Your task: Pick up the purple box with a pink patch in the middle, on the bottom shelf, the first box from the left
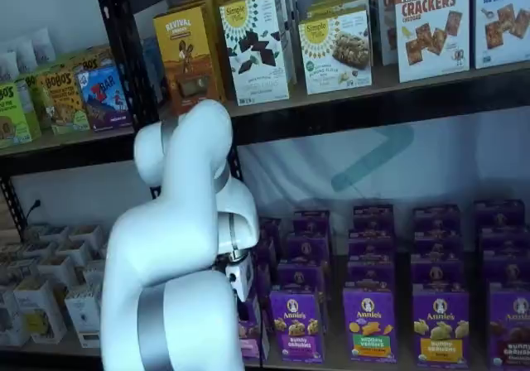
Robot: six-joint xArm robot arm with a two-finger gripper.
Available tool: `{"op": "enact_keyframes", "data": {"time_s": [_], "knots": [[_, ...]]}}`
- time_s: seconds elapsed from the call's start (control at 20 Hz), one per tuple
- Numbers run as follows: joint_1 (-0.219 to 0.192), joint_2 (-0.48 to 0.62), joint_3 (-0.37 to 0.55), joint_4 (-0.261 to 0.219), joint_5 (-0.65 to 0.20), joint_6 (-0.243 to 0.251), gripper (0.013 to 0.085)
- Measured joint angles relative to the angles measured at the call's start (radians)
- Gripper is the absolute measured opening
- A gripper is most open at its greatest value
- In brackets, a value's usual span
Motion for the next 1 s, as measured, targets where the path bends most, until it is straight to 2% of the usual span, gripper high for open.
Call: {"op": "enact_keyframes", "data": {"time_s": [0.25, 1.0], "knots": [[-0.001, -0.004, 0.008, -0.014, -0.002, 0.012, 0.033], [-0.007, -0.033, 0.055, -0.013, -0.011, 0.003, 0.033]]}}
